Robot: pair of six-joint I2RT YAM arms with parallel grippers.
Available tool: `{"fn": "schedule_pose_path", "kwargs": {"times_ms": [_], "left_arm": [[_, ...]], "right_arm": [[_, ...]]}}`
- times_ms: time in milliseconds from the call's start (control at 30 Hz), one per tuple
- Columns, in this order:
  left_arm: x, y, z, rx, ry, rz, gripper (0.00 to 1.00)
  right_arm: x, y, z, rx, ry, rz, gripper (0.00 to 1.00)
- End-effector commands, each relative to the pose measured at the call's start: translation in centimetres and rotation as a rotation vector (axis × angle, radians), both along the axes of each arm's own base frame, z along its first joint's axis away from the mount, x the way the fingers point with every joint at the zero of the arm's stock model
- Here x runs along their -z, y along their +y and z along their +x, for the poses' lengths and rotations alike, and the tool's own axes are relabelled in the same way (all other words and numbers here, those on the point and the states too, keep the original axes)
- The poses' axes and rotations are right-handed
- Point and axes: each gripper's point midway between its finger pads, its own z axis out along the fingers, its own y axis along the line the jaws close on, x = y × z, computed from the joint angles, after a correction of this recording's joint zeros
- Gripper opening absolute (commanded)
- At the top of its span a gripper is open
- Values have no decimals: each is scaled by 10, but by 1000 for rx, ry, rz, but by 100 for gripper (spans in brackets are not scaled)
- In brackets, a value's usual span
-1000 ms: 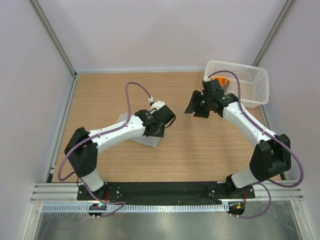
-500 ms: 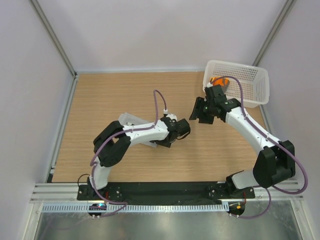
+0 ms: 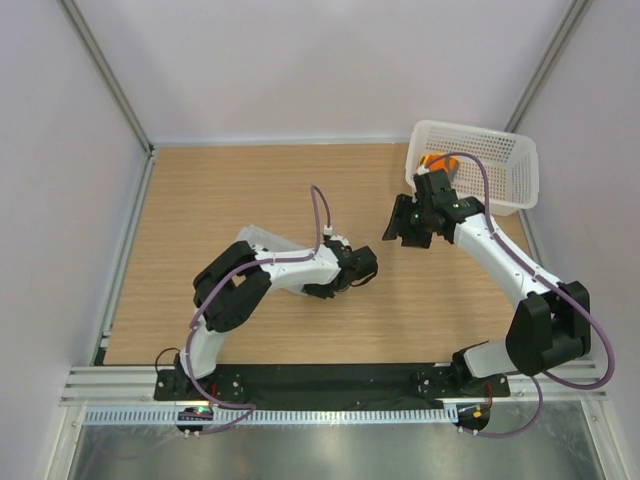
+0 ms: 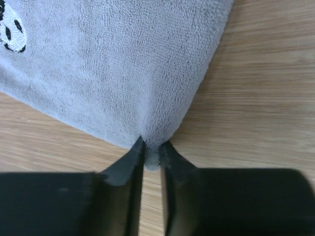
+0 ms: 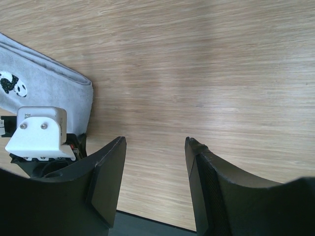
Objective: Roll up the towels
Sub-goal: Fold the towel, then roll the towel
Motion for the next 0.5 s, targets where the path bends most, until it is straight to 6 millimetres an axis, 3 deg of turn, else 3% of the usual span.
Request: {"fn": "schedule_pose_path", "kwargs": {"times_ms": [0, 33, 100, 300, 467], "left_arm": [[2, 2, 3, -10, -23, 2, 14], [2, 0, 3, -8, -17, -6, 6], [-3, -9, 3, 15, -3, -40, 0], [-24, -52, -9, 57, 96, -261, 0], [-39, -88, -28, 80, 200, -464, 0]], "right_arm": [[-4, -3, -3, -9, -10, 1, 58], [-5, -5, -2, -11, -14, -2, 58], [-4, -8, -2, -4, -11, -4, 58], [-3, -22, -2, 14, 3, -28, 60], [-14, -46, -3, 58, -9, -88, 65]]}}
